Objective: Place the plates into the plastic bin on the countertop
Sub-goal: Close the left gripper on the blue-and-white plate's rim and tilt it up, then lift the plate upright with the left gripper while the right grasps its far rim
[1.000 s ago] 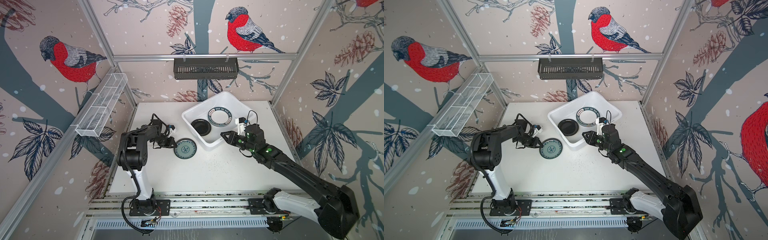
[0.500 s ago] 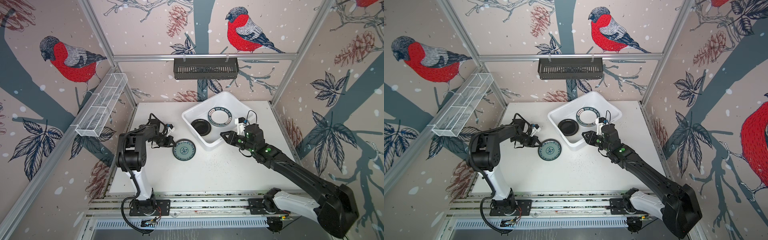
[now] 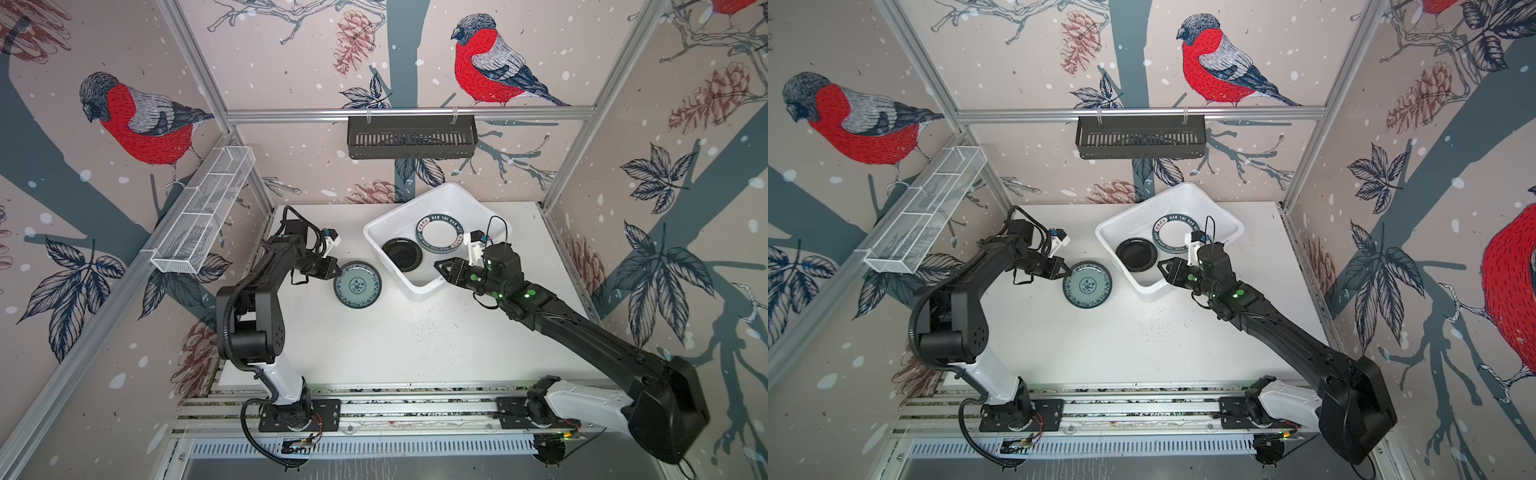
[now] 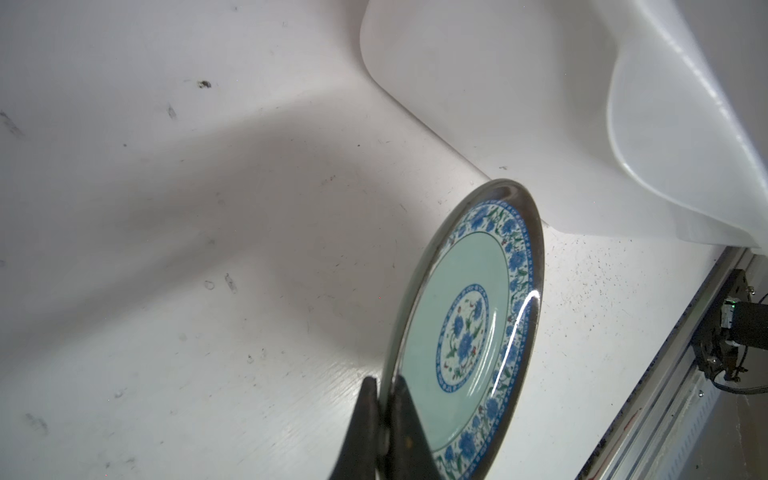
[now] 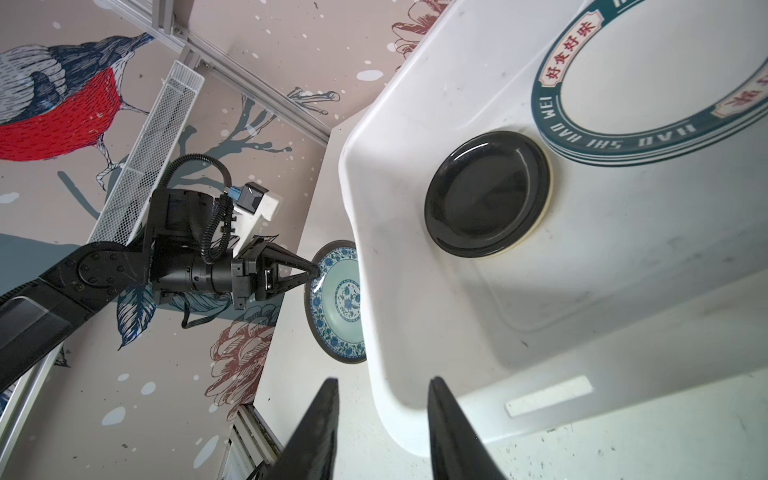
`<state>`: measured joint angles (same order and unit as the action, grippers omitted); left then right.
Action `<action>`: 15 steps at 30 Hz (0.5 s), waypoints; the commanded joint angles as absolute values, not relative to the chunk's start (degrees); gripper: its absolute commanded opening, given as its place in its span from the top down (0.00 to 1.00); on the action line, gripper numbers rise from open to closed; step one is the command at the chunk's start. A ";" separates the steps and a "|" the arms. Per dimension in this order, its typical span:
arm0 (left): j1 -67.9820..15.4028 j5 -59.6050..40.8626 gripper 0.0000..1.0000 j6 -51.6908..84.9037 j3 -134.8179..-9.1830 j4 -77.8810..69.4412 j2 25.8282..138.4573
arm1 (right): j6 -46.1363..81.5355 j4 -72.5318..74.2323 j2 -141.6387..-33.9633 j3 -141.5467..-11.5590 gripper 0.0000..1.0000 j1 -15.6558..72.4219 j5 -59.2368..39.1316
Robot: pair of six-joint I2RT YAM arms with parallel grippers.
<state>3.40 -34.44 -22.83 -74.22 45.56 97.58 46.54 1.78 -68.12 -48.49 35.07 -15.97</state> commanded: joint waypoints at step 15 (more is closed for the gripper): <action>3.91 -34.74 1.00 -27.81 -79.89 56.79 86.04 | 32.59 -3.70 -82.39 -65.02 0.60 45.67 -8.78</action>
<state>3.81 -33.61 -26.70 -78.98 54.19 87.09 35.14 -3.40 -81.06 -63.86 45.04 -8.16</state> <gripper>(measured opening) 0.075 0.401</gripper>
